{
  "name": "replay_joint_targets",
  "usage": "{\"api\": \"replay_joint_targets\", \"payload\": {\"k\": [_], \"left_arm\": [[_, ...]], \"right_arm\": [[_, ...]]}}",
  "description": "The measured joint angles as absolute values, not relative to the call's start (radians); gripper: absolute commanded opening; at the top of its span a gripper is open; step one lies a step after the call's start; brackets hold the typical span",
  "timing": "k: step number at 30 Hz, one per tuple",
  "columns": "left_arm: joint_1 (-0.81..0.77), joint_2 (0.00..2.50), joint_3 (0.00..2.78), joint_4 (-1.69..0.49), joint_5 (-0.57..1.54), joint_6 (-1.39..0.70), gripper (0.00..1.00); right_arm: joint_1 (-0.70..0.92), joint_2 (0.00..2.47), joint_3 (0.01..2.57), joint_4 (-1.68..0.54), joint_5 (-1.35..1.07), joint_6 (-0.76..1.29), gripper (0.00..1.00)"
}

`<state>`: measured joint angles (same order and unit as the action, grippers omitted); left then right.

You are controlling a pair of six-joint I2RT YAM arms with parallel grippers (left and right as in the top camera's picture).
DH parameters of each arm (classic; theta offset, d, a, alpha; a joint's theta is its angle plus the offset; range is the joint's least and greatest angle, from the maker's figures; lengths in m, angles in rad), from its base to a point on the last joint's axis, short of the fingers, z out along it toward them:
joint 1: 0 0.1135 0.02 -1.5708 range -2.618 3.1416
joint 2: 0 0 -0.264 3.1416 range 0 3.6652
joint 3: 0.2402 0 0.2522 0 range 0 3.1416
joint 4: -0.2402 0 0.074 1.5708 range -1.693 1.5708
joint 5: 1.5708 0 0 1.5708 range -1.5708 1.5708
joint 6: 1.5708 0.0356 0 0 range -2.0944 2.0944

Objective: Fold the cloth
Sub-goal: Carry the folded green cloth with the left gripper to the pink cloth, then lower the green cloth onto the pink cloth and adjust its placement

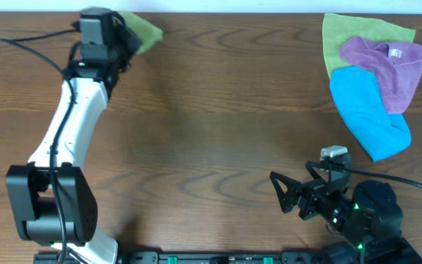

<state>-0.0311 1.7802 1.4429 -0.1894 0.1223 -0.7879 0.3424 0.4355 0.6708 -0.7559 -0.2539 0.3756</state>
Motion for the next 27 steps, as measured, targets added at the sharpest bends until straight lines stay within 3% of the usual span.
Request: {"api": "replay_joint_targets", "payload": {"k": [17,27], "left_arm": [[0.084,2.144,1.714,-0.047,0.071,-0.785,0.06],[0.093,2.185,1.762,-0.04,0.07,-0.779,0.06]], "right_arm": [[0.342,0.436,0.67,-0.756,-0.254,0.376,0.99],[0.342,0.436,0.67,-0.756,-0.254,0.376,0.99]]}}
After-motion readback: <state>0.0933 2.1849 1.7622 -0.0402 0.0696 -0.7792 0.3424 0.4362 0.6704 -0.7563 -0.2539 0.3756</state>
